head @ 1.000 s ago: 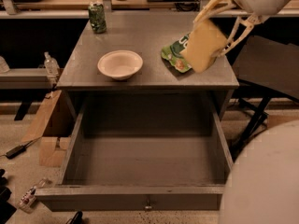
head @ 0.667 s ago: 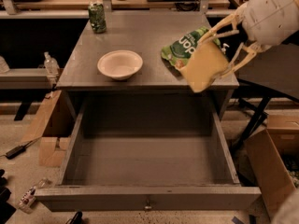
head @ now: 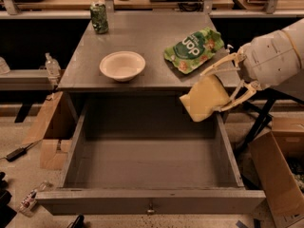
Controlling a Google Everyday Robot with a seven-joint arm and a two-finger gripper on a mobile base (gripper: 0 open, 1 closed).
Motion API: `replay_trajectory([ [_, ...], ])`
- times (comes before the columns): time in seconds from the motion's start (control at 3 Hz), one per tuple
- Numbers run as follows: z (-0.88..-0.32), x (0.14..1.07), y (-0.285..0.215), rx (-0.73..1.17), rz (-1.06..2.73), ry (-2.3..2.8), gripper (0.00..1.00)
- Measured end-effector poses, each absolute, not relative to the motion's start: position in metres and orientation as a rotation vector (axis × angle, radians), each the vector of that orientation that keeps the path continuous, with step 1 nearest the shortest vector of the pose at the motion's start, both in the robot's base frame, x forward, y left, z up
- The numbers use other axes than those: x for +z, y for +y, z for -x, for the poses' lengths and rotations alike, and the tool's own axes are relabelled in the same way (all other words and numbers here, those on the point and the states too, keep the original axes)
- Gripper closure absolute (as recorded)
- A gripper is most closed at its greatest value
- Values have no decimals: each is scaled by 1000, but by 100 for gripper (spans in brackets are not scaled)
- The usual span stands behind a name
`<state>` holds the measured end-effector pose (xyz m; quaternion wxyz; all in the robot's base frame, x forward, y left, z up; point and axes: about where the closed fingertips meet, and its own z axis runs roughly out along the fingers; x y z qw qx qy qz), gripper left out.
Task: Place sponge into top drawer
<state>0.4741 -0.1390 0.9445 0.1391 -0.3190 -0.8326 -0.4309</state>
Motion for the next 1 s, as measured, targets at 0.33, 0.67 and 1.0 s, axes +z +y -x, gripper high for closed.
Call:
replay_trajectory([
  [0.33, -475, 945, -139, -1247, 922, -2408, 100],
  [0.67, -482, 915, -132, -1282, 879, -2384, 100],
  [1.0, -498, 848, -126, -1342, 860, -2322, 100],
])
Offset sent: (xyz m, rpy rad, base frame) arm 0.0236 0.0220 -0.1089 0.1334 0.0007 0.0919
